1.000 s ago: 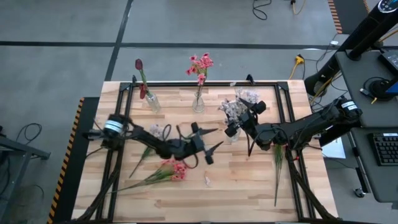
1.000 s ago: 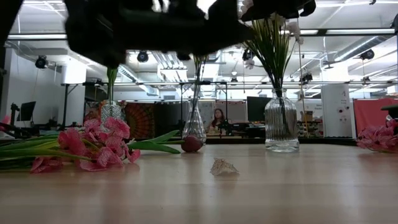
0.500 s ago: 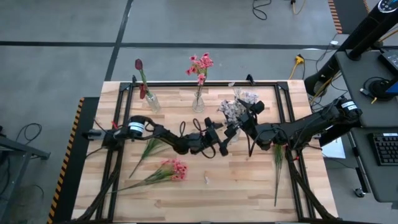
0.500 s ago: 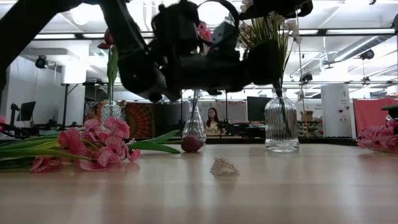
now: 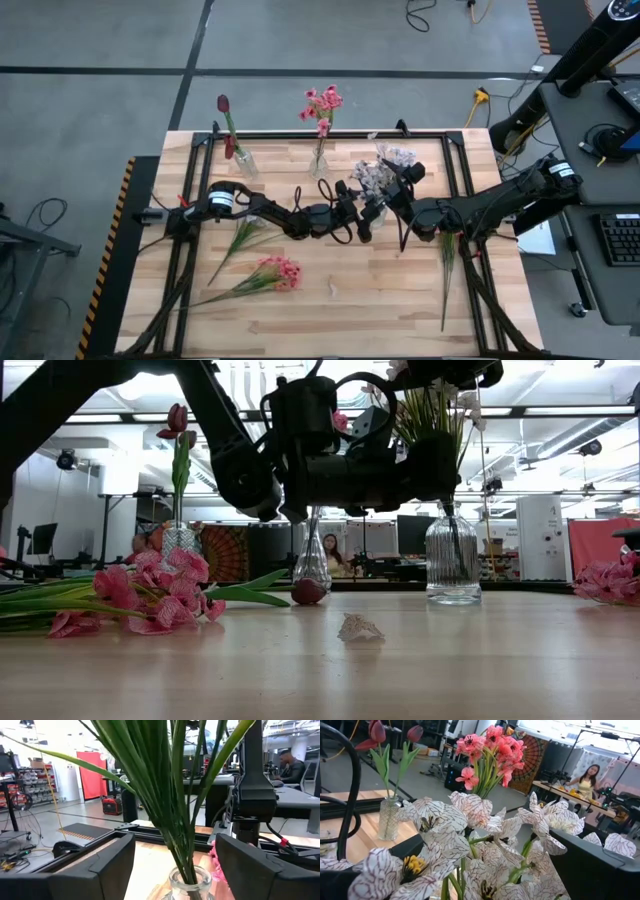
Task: Sort flowers into vase by color
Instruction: Put the right white flowers into the right transparent vase
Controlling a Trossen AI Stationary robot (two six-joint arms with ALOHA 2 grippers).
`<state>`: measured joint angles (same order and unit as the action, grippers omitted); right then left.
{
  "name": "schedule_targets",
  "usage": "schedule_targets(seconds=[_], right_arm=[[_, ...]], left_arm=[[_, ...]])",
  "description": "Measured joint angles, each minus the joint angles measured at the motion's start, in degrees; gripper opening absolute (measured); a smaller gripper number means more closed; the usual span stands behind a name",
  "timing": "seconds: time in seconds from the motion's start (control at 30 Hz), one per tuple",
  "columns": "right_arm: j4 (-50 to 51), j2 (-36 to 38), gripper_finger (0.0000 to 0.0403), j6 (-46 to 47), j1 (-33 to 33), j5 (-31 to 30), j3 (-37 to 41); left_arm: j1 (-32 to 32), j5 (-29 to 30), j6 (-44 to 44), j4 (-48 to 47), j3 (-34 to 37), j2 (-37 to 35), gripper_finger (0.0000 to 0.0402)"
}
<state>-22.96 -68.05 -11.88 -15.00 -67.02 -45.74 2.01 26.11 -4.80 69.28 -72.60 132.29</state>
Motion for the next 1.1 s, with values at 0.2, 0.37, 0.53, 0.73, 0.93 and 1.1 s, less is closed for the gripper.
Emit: schedule_targets(seconds=[0.2, 0.37, 0.53, 0.73, 0.93, 1.1], right_arm=[[-0.01, 0.01, 0.0364, 0.03, 0.00, 0.00, 0.00], [-0.02, 0.02, 0.0364, 0.23, 0.00, 0.00, 0.00], [-0.02, 0.02, 0.0364, 1.71, -0.38, 0.00, 0.00], [0.11, 0.02, 0.0364, 1.56, -1.65, -0.02, -1.06], [0.11, 0.02, 0.0364, 0.81, -2.58, -0.47, -1.95], [0.39, 0.02, 0.0364, 1.60, -2.64, -0.59, -2.01]], left_arm=[[-1.38, -5.07, 2.22, -1.56, -0.33, 0.00, 0.0213], [-1.52, -4.53, 2.62, -3.08, -0.94, 0.00, 0.0173], [-1.46, -2.90, 2.51, -3.60, -0.94, 0.00, 0.0130], [-1.47, -1.31, 2.40, -4.33, -0.93, 0.00, 0.0088], [-1.47, -1.21, 2.38, -4.46, -0.92, 0.00, 0.0074], [-1.47, -1.20, 2.38, -4.65, -0.92, 0.00, 0.0074]])
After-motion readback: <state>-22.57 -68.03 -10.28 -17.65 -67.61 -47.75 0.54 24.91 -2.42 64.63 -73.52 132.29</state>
